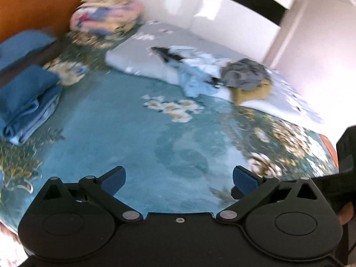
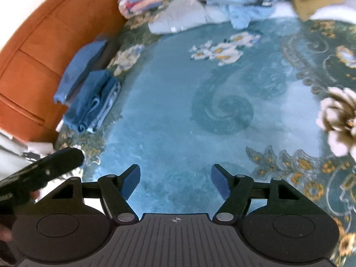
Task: Fold clothes
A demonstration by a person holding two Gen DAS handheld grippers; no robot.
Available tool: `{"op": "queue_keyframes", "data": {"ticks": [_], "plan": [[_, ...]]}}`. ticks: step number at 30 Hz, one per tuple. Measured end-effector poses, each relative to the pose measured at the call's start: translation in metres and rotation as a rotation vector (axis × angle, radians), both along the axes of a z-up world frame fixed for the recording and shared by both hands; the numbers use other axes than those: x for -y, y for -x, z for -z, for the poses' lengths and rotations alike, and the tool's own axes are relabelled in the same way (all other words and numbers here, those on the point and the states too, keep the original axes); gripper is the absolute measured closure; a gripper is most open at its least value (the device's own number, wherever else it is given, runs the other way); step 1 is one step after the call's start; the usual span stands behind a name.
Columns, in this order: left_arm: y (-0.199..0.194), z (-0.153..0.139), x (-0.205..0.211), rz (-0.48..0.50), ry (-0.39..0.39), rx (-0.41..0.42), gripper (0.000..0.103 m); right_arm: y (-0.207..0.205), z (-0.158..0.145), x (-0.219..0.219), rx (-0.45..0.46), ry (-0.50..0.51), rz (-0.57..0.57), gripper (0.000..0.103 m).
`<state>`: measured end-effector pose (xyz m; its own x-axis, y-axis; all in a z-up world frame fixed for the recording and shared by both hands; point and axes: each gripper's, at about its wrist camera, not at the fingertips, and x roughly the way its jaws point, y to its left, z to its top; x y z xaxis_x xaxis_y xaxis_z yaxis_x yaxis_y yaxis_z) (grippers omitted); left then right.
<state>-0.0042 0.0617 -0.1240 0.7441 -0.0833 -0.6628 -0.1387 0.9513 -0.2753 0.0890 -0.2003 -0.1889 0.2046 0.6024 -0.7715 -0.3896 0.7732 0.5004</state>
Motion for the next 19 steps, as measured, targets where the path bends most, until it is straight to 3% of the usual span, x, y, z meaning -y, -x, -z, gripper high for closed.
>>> {"op": "queue_keyframes", "data": {"ticks": [13, 19], "plan": [[0.056, -0.039, 0.034, 0.041, -0.030, 0.012, 0.001, 0.073, -0.069, 0.058, 0.111, 0.015, 0.198, 0.026], [0.073, -0.052, 0.045, 0.064, -0.069, 0.053, 0.001, 0.089, -0.087, 0.075, 0.118, 0.004, 0.256, 0.025]]}}
